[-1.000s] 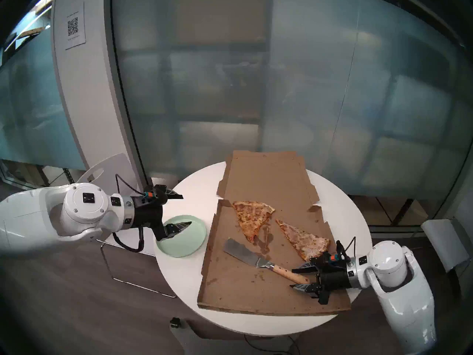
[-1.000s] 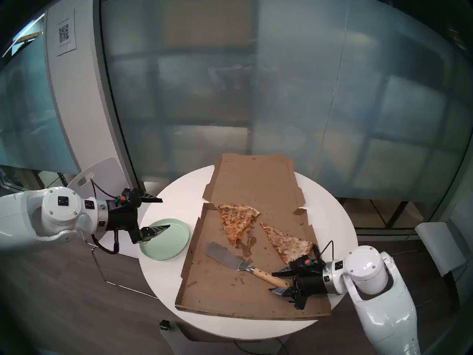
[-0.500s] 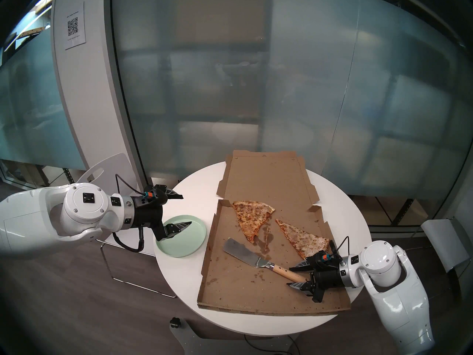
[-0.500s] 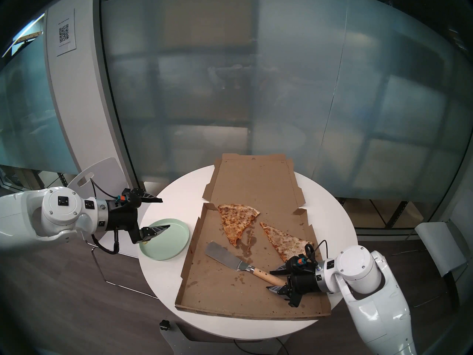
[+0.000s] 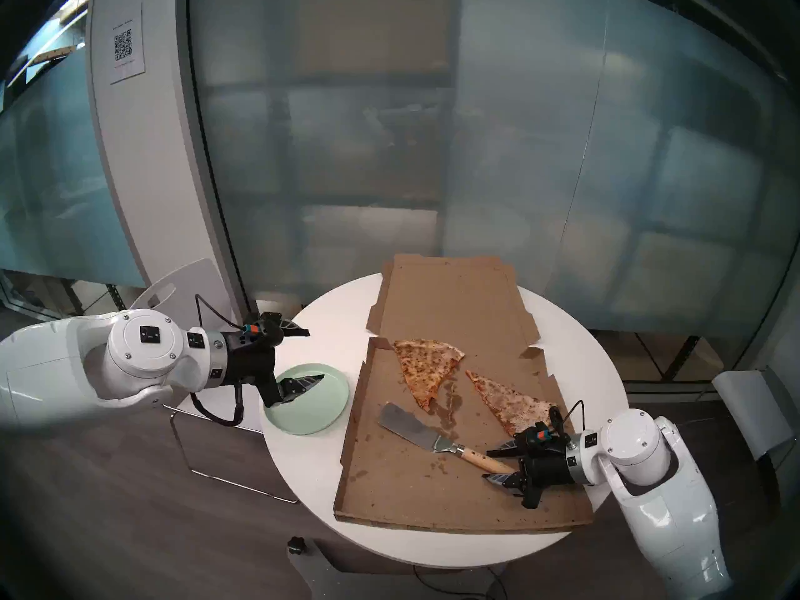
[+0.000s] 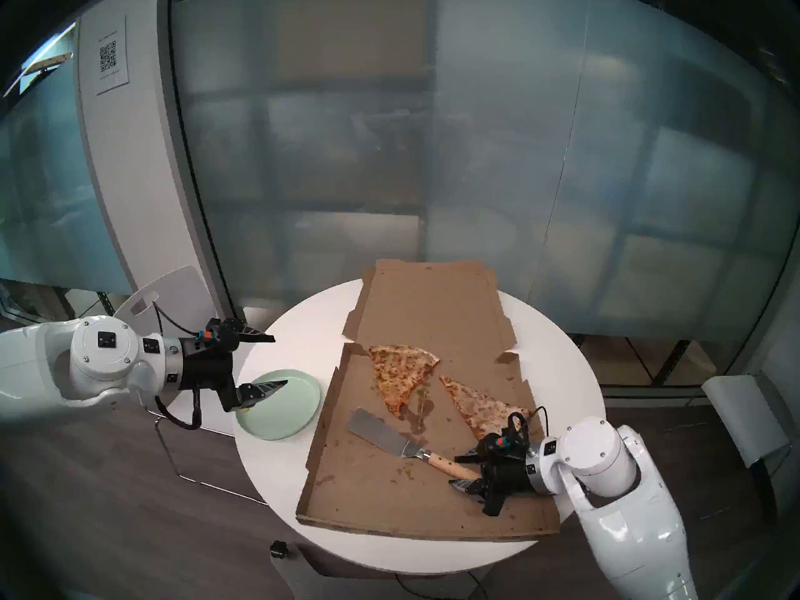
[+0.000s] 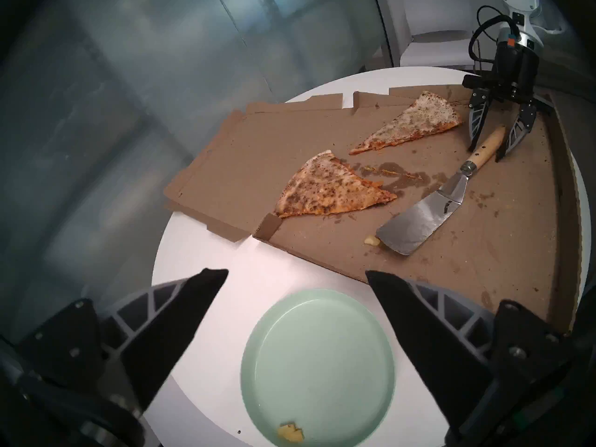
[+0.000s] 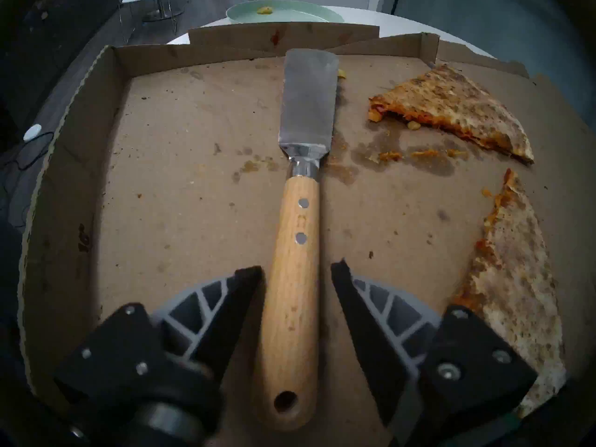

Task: Put pizza slice onto the plate

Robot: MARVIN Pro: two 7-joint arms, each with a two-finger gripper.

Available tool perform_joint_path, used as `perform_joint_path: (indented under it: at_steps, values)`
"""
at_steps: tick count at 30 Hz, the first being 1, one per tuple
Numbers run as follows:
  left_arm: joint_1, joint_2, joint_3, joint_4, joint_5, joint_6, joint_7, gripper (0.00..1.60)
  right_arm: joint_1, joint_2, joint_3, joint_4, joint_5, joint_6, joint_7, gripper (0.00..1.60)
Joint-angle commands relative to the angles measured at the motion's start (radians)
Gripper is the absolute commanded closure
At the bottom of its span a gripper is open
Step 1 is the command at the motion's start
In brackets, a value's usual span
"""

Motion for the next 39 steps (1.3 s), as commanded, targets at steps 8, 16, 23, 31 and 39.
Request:
perform_joint_path:
  at_steps: [8, 16, 23, 31, 39]
  values:
    - [-0.013, -0.002, -0.014, 0.001, 0.001, 0.0, -0.002, 0.0, 0.023, 0.008, -0.01, -0.007, -0.007, -0.006, 0.013, 1.0]
    - [-0.013, -0.002, -0.014, 0.001, 0.001, 0.0, -0.002, 0.0, 0.028, 0.012, -0.006, -0.017, -0.008, -0.003, 0.023, 1.6]
    - [-0.013, -0.002, -0.013, 0.001, 0.001, -0.001, -0.001, 0.0, 0.032, 0.022, 0.038, -0.059, 0.029, 0.023, 0.069, 1.6]
    - [-0.013, -0.002, -0.013, 0.001, 0.001, -0.001, -0.001, 0.0, 0.012, 0.055, 0.128, -0.135, 0.073, 0.067, 0.143, 1.6]
    - [-0.014, -0.002, -0.013, 0.001, 0.001, -0.001, -0.001, 0.0, -0.046, 0.109, 0.222, -0.199, 0.072, 0.109, 0.219, 1.6]
